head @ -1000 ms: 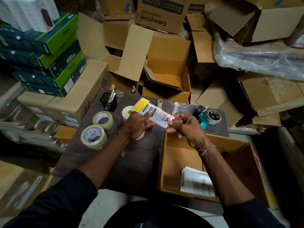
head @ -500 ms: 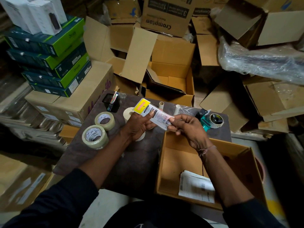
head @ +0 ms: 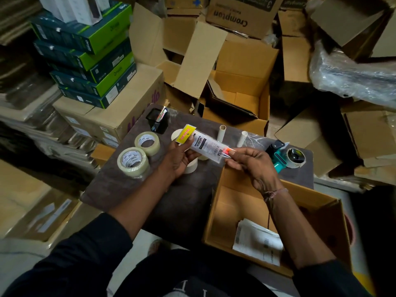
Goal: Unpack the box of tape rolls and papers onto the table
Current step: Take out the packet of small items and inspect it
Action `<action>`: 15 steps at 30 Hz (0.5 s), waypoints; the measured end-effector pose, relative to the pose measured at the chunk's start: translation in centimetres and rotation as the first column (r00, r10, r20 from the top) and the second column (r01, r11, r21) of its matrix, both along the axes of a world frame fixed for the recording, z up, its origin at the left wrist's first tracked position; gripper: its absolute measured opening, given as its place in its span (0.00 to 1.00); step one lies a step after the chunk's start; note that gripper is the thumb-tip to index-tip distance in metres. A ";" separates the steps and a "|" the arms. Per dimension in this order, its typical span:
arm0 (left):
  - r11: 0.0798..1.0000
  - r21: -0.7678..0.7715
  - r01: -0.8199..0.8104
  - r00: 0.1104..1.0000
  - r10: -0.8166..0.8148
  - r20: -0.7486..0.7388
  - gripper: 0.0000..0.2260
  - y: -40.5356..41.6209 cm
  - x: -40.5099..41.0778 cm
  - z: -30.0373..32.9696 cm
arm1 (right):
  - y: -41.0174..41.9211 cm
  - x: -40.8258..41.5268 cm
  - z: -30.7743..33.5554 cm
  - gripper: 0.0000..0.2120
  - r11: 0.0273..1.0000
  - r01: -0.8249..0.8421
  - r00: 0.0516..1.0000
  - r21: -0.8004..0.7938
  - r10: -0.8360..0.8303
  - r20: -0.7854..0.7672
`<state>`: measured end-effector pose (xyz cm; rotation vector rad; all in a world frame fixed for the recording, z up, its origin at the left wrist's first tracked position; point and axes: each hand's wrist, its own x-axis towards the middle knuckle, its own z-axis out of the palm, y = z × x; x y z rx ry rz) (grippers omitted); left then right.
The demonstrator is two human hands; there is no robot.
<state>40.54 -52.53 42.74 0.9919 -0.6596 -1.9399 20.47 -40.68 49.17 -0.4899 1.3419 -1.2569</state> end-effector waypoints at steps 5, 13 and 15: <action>1.000 0.009 0.012 1.000 -0.012 0.005 0.09 -2.4 3.1 -0.7 | -2.4 2.6 0.0 0.11 0.998 0.047 0.997 0.051 -0.050 0.064; 0.966 0.115 -0.230 0.972 0.223 0.070 0.04 -9.8 11.5 -1.5 | -7.7 6.7 0.0 0.06 0.989 0.100 0.990 0.108 -0.110 0.088; 0.948 0.142 -0.286 0.955 0.270 0.119 0.05 -11.4 13.7 -1.8 | -9.3 7.4 -0.2 0.06 0.987 0.121 0.990 0.102 -0.128 0.061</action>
